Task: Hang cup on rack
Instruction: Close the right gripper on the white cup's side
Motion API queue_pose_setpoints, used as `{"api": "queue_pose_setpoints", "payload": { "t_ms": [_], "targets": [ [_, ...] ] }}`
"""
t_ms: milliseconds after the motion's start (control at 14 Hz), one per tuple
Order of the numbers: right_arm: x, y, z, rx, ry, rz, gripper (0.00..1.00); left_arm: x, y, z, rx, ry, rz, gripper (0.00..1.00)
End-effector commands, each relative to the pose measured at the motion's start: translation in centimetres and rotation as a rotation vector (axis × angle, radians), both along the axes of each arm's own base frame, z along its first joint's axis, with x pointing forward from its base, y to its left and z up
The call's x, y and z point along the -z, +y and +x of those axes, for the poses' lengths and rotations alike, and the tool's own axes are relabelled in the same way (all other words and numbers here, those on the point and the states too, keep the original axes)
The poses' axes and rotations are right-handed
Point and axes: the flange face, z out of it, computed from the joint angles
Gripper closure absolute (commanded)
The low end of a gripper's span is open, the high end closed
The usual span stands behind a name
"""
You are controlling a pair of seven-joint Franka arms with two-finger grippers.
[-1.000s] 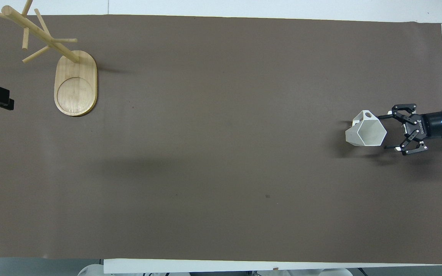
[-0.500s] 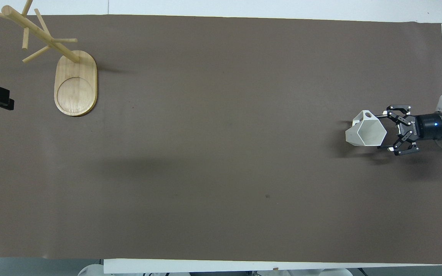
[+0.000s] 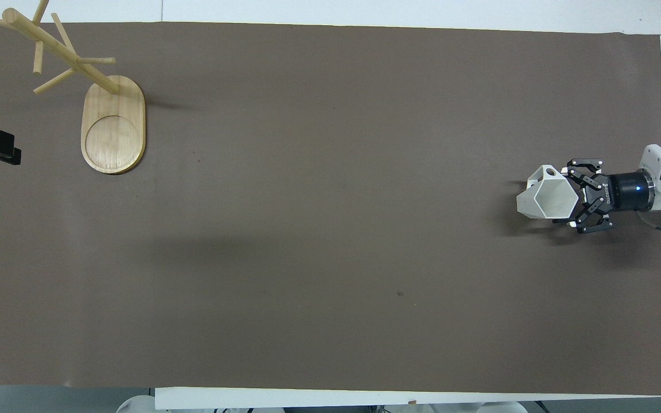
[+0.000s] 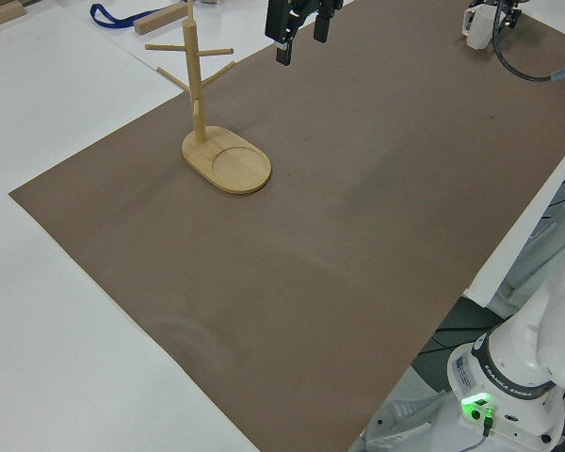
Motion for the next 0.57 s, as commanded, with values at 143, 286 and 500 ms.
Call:
{"api": "queue_pose_setpoints", "payload": {
  "t_ms": [143, 286, 500],
  "targets": [
    [0.5, 1.0, -0.7, 0.015, -0.051, 0.012, 0.0, 0.0, 0.1, -0.7, 0.003, 0.008, -0.001, 0.0],
    [0.6, 1.7, -0.7, 0.003, -0.064, 0.019, 0.0, 0.0, 0.1, -0.7, 0.003, 0.008, -0.001, 0.0],
    [0.5, 3.1, -0.1, -0.028, -0.085, 0.022, 0.0, 0.0, 0.1, -0.7, 0.003, 0.008, -0.001, 0.0]
  ]
}}
